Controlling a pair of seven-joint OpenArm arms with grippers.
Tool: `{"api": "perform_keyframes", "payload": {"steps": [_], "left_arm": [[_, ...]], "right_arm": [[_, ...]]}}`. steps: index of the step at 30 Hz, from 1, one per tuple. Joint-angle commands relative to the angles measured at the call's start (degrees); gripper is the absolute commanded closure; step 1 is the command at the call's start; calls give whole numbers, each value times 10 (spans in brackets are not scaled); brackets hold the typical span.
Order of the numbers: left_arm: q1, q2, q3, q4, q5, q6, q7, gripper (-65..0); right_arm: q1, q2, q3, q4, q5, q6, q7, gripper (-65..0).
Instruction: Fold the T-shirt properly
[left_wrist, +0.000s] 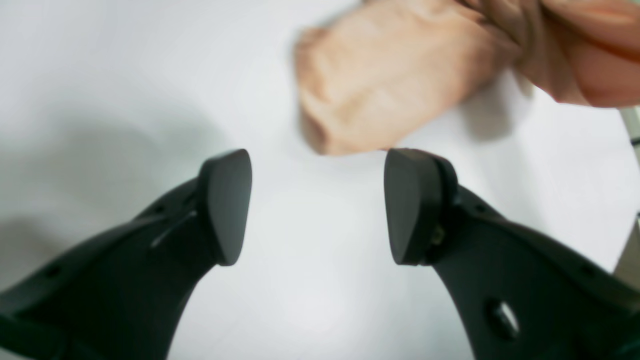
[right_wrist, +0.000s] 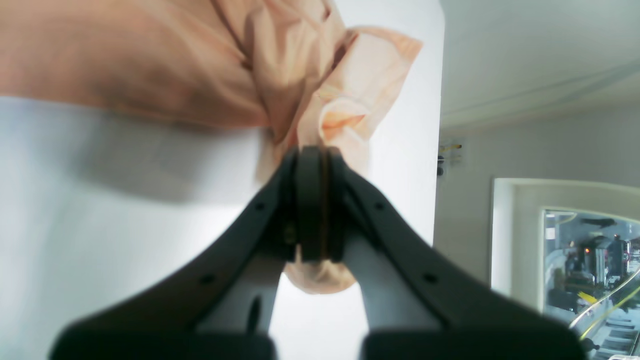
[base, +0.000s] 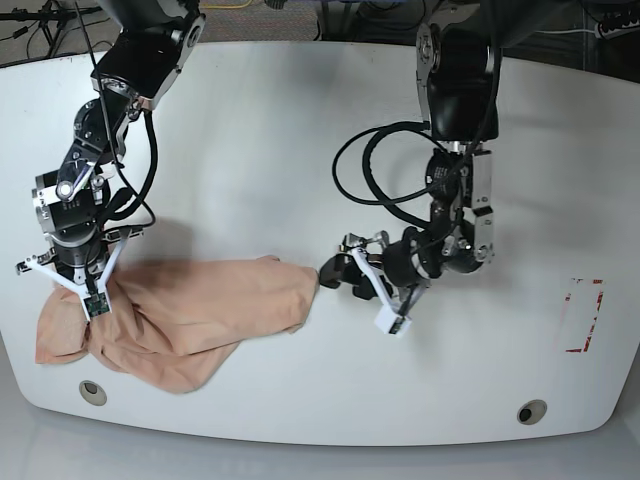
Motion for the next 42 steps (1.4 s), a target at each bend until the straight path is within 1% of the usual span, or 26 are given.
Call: {"api": "perform_keyframes", "payload": {"steps": [1,6,10,11,12,14,15,16,17,18,19,20,27,30,33,34,36,38,39,42], "left_arm": [[-29,6,6,-24,-10,-1,-29,-393],[-32,6,8,-38,-11,-1,-49,-393],[-32,10,9,-34,-14,-2,-49,-393],[-32,9,9,-33,-14,-2,-49,-393],[-31,8,9,-33,-14,-2,-48,-393],[-29,6,7,-33,-15,-3,-44,-393],[-29,5,5,-33,-15,-3,-40,-393],[-29,4,5,-33,-15,-4,-38,-393],[-28,-5,5,-32,-15,-4,-33,-393],[-27,-15,5,-31,-16,-5,-29,-393],[-27,-19,5,-31,-17,-5,-27,-392],[-27,-31,4,-25,-23,-5,-24,-392],[-4,-67,4,20,-62,-5,-21,-392],[6,-81,4,39,-71,-5,-21,-392],[13,-102,4,59,-72,-5,-21,-392],[18,-110,4,70,-72,-5,-21,-392],[29,-122,4,82,-73,-5,-21,-392],[39,-130,4,99,-78,-5,-21,-392],[46,-139,-1,113,-84,-5,-21,-392],[60,-157,-23,131,-96,-5,-20,-392]], "right_arm": [[-1,1,1,12,-4,-4,9,0],[-18,0,1,12,-5,-4,10,0],[-23,0,13,12,-8,-4,10,-5],[-23,1,20,12,-10,-4,9,-16],[-23,2,26,12,-15,-4,9,-33],[-23,2,38,12,-33,-4,9,-95],[-23,1,49,12,-46,-4,9,-144],[-22,1,55,12,-55,-4,10,-176],[-21,1,66,12,-71,-4,11,-230],[-20,1,74,12,-79,-4,11,-265],[-20,1,77,12,-83,-4,11,-279],[-20,1,87,12,-89,-4,11,-300],[-38,-2,109,12,-88,-4,10,-306],[-41,-20,108,13,-88,-4,12,-308],[-28,-48,107,19,-71,-4,17,-308],[-23,-62,98,18,-56,-4,20,-308],[-20,-73,76,15,-35,-4,23,-308],[-20,-78,52,9,-20,-4,23,-308],[-20,-83,26,1,-4,-4,23,-308],[-5,-98,-5,-23,12,-4,24,-308]]}}
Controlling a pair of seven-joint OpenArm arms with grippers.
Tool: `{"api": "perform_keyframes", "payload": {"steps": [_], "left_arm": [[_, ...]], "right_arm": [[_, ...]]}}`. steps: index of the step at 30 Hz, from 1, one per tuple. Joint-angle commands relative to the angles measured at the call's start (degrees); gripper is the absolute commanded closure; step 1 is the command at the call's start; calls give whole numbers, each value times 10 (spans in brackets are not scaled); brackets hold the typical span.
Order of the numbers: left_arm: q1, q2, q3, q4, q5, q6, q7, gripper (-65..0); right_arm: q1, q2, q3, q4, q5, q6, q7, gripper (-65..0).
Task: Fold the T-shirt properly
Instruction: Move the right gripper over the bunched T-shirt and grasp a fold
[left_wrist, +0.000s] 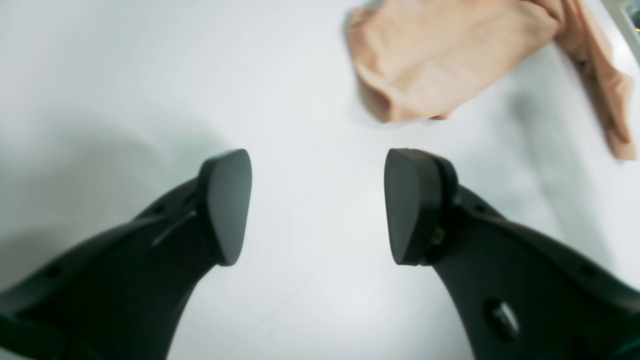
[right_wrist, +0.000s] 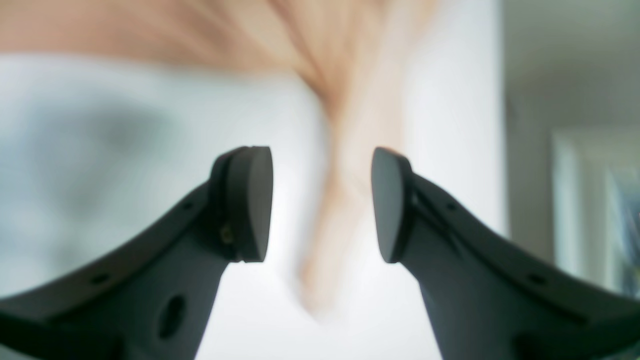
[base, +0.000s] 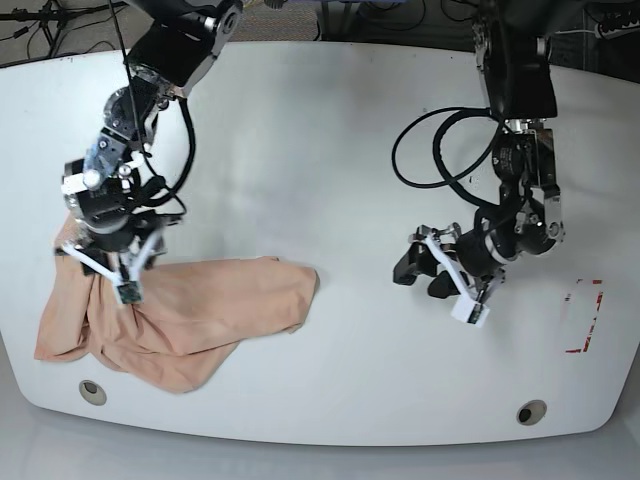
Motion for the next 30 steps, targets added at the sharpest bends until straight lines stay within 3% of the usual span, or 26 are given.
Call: {"api": "perform_keyframes", "payload": {"steps": [1,11,16,23,30], "left_arm": [[3,-20,-23,31,-29,-3,-12,-392],[33,-73,-106,69,-71,-3,37,-392],[57,-96,-147,90,-73,-4,46,-392],[89,-111,-171,112,-73,-22,47,-392],[112,-111,-203,132,-72,-32,62,-392]], "right_arm": [[31,-15,-20,-30,10,0,4,-308],[71,-36,-38,-178,61,0,50,-306],[69,-32,-125,-237,109,0,58,-306],[70,-26,-229,-305,114,0,130,-306],[98,-8,-255,-396,114,0,209,-306]]}}
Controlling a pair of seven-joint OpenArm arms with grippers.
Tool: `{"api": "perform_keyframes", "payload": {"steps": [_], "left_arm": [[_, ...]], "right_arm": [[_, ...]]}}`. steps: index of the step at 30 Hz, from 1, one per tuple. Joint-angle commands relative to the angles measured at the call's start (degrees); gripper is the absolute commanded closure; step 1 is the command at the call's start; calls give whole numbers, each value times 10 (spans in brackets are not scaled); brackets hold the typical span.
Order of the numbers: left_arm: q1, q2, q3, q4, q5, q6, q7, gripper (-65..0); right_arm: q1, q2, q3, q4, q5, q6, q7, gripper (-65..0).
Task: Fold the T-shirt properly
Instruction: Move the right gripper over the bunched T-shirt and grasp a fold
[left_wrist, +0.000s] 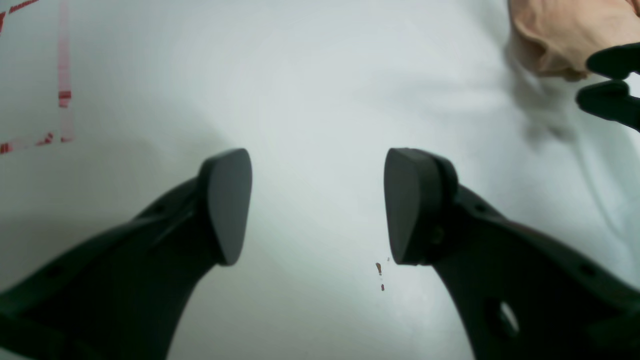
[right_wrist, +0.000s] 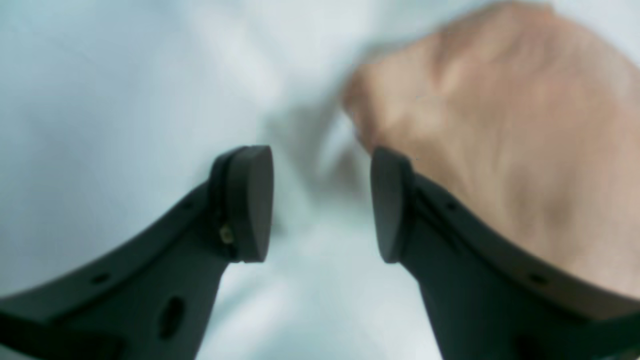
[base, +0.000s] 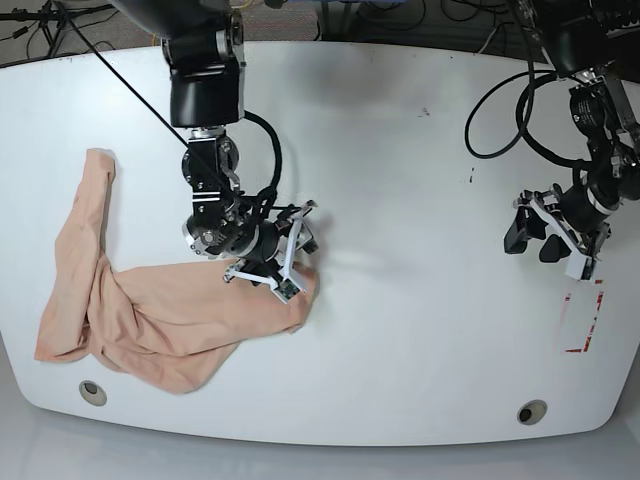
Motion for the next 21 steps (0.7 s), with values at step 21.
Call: {"api": "perform_keyframes", "payload": {"steps": [21], "left_arm": [[27,-19,-10,38,-10,-3,-1,-392]], "right_arm": [[41,67,-18,-99,4,-4,142,-306]]}}
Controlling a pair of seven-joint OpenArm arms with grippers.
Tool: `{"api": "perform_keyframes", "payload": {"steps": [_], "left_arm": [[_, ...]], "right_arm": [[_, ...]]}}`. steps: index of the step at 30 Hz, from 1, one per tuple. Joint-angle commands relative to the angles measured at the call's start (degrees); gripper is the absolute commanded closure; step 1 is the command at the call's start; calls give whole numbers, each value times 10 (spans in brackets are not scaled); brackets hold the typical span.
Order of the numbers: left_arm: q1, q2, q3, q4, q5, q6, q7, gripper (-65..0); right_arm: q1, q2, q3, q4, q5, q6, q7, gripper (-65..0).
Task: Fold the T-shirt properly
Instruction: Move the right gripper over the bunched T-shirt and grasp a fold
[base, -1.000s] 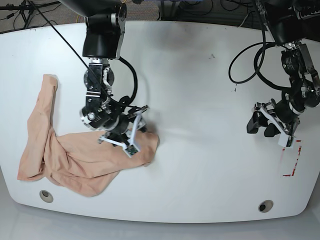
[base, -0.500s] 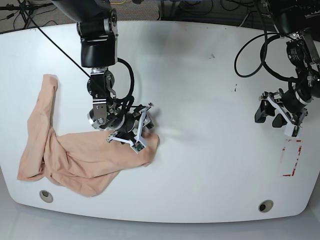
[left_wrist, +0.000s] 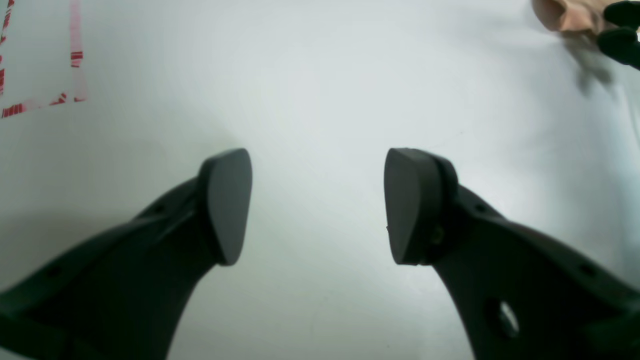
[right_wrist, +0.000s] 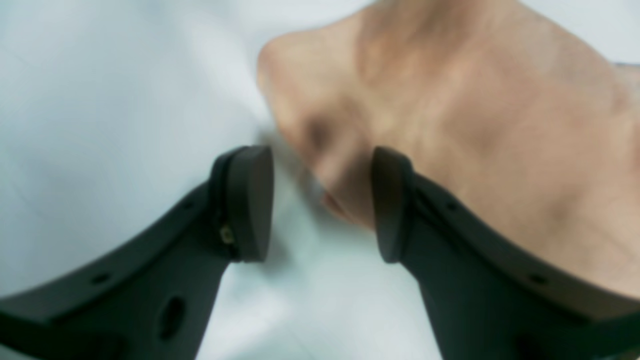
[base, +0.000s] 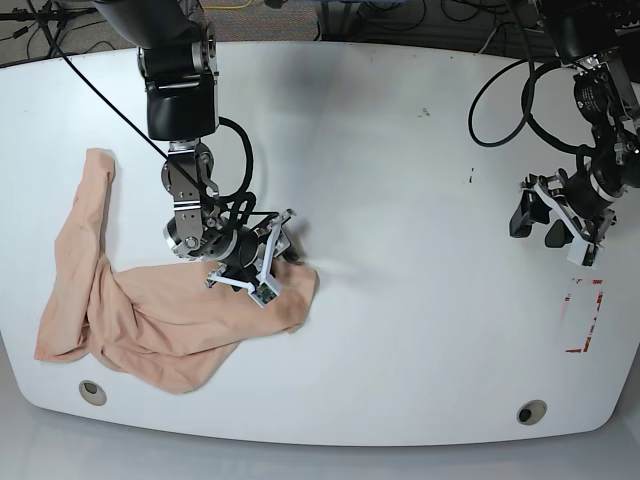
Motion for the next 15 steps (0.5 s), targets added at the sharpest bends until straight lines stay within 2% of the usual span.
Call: {"api": "perform_keyframes", "payload": {"steps": [1,6,12,13,15], "left_arm": [[-9,-7,-3,12,-10,-1,-13,-392],[-10,-7,-3,12,-10,-1,-13,-392],[-10,-8,-3,12,-10,-1,-13,-392],[-10,-8,-3,12,-10,-1,-13,-392],[-10,-8,-3,12,-10,-1,-13,-392]], "right_arm": [[22,7,-1,-29,7,0,39,-306],[29,7,0,-65,7,-1,59,-300],[29,5,-1,-72,7,-18,69,-296],[29,5,-2,-72,7,-21,70,-292],[29,5,-2,-72,7,-30,76,-243]]}}
